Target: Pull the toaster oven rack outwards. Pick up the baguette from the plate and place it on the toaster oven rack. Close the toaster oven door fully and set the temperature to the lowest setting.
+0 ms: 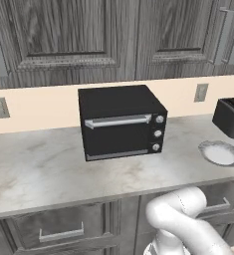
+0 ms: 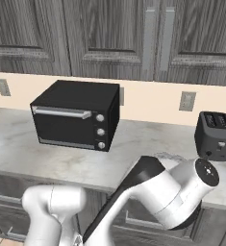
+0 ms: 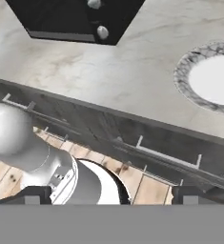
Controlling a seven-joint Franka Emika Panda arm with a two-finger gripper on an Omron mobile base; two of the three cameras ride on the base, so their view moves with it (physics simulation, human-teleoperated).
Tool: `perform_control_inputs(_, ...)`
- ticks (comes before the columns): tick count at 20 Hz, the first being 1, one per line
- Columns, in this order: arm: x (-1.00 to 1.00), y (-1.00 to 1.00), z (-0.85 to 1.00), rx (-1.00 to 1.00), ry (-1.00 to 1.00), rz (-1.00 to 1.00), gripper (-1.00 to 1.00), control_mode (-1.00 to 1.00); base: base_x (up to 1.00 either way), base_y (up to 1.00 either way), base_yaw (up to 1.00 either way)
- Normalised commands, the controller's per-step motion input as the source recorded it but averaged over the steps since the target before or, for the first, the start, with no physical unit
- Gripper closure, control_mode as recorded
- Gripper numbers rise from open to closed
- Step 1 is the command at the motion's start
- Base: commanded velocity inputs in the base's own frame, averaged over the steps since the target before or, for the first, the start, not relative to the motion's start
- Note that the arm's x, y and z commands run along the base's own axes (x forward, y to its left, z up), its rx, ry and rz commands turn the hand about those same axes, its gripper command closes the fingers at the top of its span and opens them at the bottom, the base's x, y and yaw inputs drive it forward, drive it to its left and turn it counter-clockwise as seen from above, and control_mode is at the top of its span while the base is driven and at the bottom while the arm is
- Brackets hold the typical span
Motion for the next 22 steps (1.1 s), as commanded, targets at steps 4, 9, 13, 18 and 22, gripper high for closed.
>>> perform_control_inputs(4,0.76,0.14,0.0,0.15,-0.02,-0.06,-1.0,-1.0,0.0,0.0,0.0)
perform_control_inputs(9,0.63,0.45,0.0,0.12,-0.08,-0.17,-1.0,-1.0,0.0,0.0,0.0)
perform_control_inputs(13,0.51,0.52,0.0,0.03,-0.1,-0.15,-1.0,-1.0,0.0,0.0,0.0)
perform_control_inputs(18,0.51,0.5,0.01,0.01,-0.05,-0.12,-1.0,-1.0,0.0,0.0,0.0)
perform_control_inputs(22,0.32,0.54,0.25,0.08,-0.08,0.0,-1.0,-1.0,0.0,0.0,0.0)
